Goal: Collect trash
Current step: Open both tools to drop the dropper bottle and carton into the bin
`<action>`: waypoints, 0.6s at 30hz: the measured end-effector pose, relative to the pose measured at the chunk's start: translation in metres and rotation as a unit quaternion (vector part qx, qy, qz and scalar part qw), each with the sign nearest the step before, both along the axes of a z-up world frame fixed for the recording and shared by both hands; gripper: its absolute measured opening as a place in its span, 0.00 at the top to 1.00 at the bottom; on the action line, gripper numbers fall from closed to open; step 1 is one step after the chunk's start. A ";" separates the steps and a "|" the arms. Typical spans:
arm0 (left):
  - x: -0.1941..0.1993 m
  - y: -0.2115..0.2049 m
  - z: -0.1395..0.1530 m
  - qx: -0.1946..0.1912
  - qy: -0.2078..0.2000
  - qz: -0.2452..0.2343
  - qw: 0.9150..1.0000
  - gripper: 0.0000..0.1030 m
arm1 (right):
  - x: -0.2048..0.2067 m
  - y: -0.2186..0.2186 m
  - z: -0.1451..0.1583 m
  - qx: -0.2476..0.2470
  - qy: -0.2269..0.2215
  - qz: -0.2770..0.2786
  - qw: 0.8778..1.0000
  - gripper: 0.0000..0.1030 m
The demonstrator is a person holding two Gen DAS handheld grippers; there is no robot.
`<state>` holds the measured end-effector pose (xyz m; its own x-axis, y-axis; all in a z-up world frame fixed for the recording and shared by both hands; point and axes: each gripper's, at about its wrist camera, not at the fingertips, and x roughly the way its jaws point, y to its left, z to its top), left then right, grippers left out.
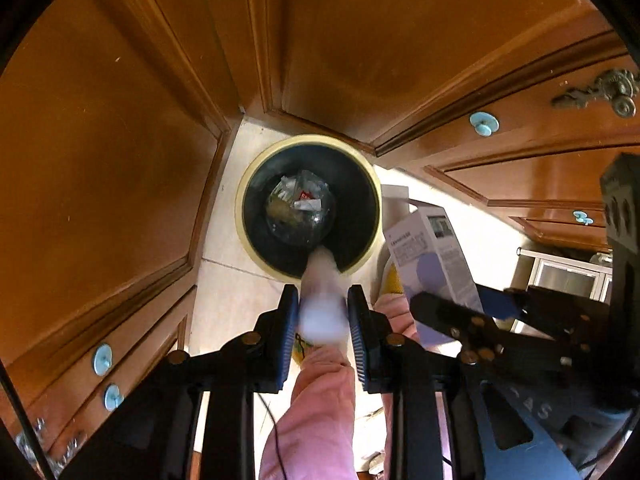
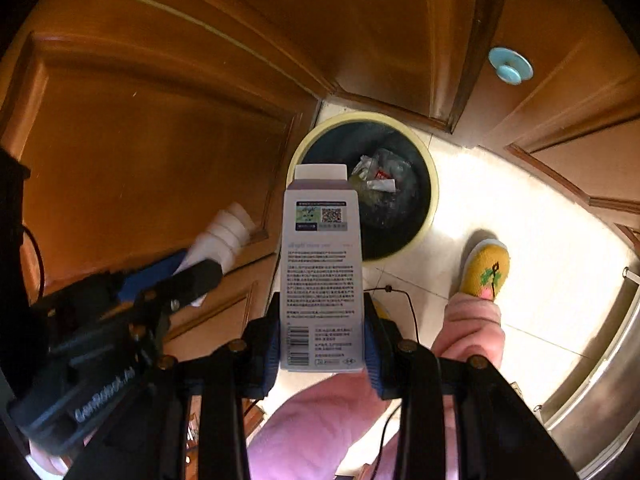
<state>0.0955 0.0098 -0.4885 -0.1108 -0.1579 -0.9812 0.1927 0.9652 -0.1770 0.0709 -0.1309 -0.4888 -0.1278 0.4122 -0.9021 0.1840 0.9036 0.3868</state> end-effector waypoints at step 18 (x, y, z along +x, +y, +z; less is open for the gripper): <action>-0.003 0.018 0.054 0.037 -0.068 -0.006 0.997 0.28 | -0.008 0.003 0.033 -0.011 -0.026 -0.011 1.000 0.58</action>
